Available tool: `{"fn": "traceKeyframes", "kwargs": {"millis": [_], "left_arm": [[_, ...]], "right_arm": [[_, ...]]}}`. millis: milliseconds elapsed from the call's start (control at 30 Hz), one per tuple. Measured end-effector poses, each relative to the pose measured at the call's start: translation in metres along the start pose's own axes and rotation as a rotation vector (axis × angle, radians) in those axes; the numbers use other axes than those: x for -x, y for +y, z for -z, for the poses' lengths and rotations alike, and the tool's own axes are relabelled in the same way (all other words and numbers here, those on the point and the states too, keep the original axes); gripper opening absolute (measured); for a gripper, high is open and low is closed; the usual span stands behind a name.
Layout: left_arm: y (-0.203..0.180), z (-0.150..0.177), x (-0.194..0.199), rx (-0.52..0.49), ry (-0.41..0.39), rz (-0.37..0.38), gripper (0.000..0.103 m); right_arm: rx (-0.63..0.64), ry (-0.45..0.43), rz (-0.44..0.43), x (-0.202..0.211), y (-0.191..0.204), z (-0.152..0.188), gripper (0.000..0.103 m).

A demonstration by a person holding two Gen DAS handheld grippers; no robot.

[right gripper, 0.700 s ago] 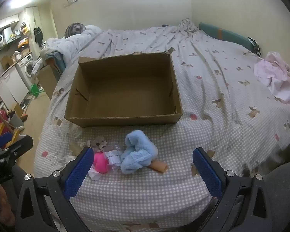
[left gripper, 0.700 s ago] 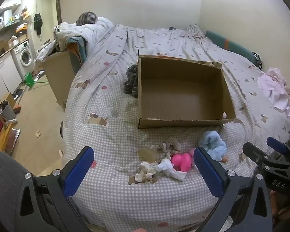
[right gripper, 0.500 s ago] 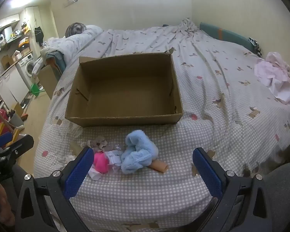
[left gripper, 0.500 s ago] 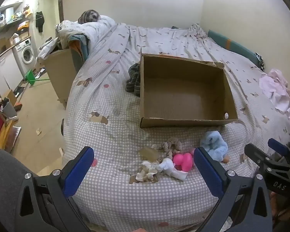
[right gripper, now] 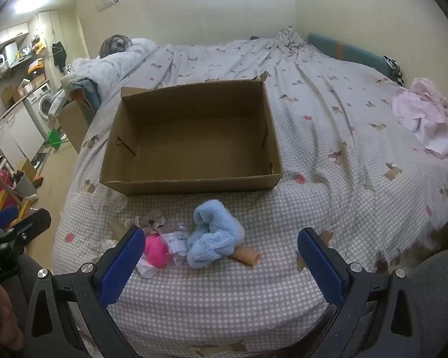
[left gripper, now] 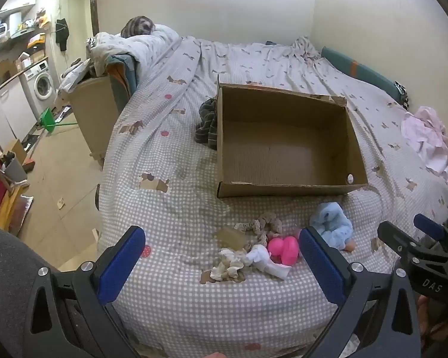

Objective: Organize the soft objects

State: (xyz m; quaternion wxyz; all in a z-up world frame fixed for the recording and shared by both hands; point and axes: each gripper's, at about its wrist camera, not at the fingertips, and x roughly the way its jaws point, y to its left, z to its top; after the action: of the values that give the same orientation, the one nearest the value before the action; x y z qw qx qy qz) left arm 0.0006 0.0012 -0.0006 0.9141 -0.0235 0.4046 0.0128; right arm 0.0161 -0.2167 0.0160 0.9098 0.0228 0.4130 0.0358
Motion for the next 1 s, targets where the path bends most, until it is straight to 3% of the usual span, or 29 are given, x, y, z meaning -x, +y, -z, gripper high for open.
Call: {"fn": "traceKeyframes", "kwargs": {"millis": [1000], "left_arm": [[-0.0013, -0.0004, -0.0016, 0.007, 0.014, 0.015, 0.103]], "right_arm": [[0.011, 0.006, -0.001, -0.0015, 0.0021, -0.0001, 0.103]]}}
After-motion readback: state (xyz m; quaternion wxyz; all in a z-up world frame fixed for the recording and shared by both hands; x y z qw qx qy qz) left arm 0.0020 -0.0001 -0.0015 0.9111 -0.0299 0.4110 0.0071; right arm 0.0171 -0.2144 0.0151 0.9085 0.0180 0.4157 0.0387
